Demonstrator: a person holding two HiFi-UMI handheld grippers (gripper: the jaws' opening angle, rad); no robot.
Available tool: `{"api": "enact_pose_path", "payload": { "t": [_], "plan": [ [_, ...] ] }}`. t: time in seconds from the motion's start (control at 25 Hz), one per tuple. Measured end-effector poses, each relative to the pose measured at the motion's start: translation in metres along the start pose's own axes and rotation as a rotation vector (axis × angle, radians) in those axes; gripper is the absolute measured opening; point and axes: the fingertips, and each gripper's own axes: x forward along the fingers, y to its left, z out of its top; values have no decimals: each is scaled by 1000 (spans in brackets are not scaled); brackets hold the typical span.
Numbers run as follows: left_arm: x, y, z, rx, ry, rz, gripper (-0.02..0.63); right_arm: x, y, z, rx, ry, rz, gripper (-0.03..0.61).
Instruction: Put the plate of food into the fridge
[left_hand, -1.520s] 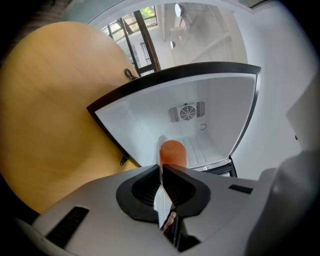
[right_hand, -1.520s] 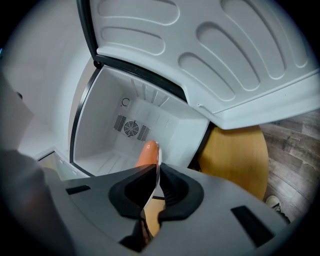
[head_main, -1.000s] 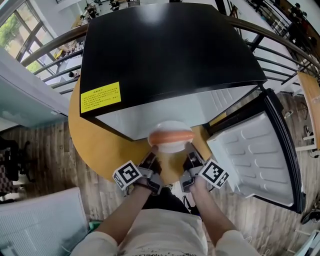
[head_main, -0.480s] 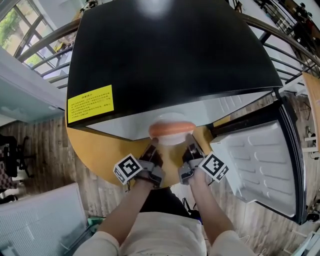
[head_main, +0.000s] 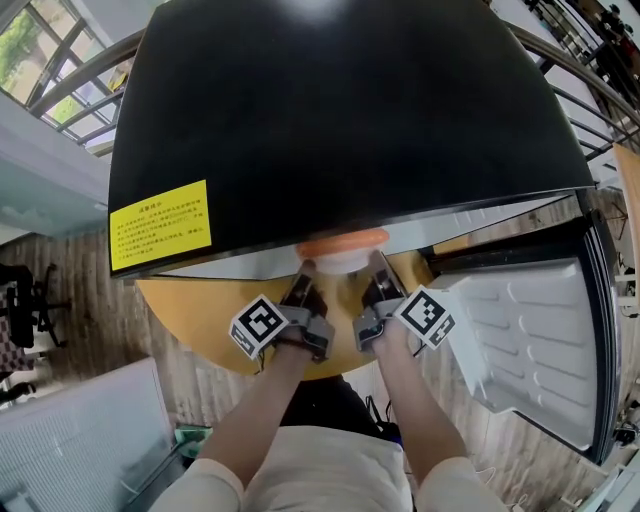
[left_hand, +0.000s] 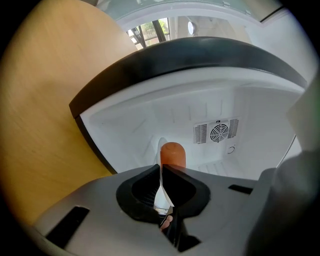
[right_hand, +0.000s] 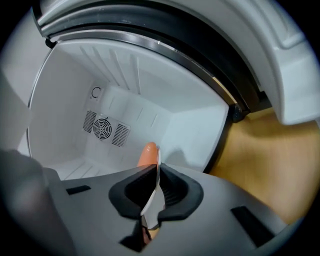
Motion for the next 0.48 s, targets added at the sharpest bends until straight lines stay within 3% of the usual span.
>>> {"api": "enact_pose_path", "payload": {
  "t": [0.48],
  "plan": [
    [24, 13, 9, -9, -35, 25, 34, 30, -18, 6, 10, -4, -5, 40]
  ]
}}
